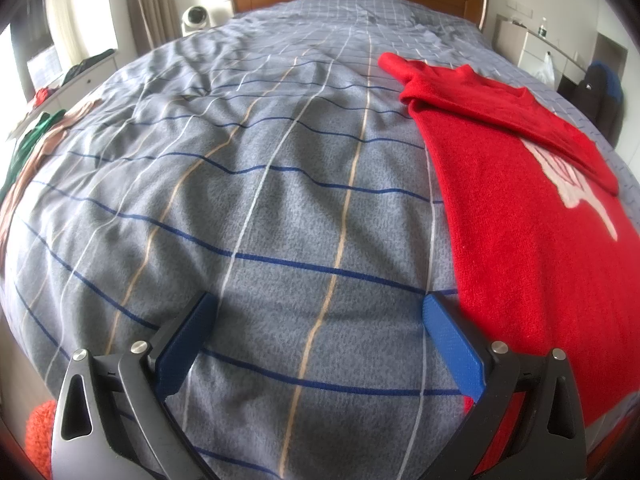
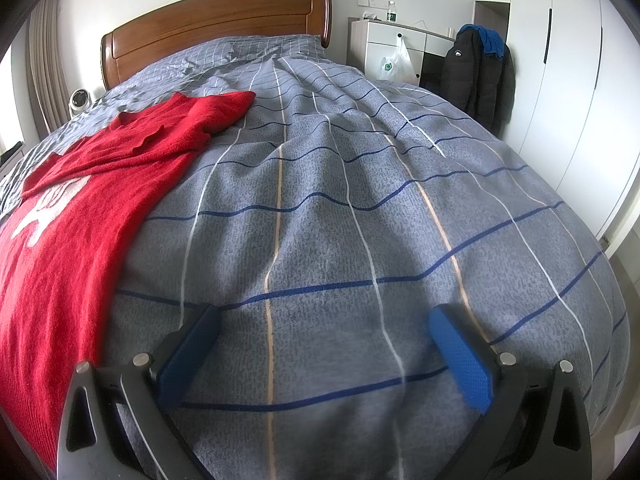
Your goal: Fold small clothes
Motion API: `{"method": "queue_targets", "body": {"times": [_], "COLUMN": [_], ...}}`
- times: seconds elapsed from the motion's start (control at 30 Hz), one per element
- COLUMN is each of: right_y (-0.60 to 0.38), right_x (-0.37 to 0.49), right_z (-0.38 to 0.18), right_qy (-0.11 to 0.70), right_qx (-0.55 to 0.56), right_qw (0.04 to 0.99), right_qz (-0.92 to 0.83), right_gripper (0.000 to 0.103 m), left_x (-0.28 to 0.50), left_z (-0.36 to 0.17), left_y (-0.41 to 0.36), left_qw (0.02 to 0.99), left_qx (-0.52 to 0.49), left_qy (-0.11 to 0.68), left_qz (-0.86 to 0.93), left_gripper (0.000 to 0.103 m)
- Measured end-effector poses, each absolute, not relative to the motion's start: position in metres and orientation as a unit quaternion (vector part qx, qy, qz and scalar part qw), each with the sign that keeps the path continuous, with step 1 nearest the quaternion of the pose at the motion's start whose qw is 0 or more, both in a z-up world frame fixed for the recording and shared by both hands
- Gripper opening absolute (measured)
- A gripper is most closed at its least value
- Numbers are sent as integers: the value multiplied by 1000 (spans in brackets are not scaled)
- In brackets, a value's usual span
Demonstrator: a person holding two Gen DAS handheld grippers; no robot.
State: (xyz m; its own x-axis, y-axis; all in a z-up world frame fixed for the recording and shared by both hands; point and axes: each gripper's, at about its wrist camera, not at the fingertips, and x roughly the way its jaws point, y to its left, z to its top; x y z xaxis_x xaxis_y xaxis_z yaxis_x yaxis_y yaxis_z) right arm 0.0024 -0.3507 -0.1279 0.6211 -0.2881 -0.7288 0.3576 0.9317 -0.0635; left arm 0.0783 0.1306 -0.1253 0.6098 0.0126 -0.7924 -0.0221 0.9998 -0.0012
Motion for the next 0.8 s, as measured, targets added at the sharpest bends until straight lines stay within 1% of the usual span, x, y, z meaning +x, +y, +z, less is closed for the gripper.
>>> {"method": "queue_targets", "body": {"times": [0.8], "right_y": [-350], "right_x": [2], "right_z": [-128], "right_qy": [396], "right_qx": [43], "right_qw": [899], "right_qz": [-180], "right_gripper": [103], "left_x": [76], "left_z": [-126], "left_y": [130], "left_qw": [898], "left_qx": [-5], "left_qy": [440], "left_qz": [11], "left_gripper": [102]}}
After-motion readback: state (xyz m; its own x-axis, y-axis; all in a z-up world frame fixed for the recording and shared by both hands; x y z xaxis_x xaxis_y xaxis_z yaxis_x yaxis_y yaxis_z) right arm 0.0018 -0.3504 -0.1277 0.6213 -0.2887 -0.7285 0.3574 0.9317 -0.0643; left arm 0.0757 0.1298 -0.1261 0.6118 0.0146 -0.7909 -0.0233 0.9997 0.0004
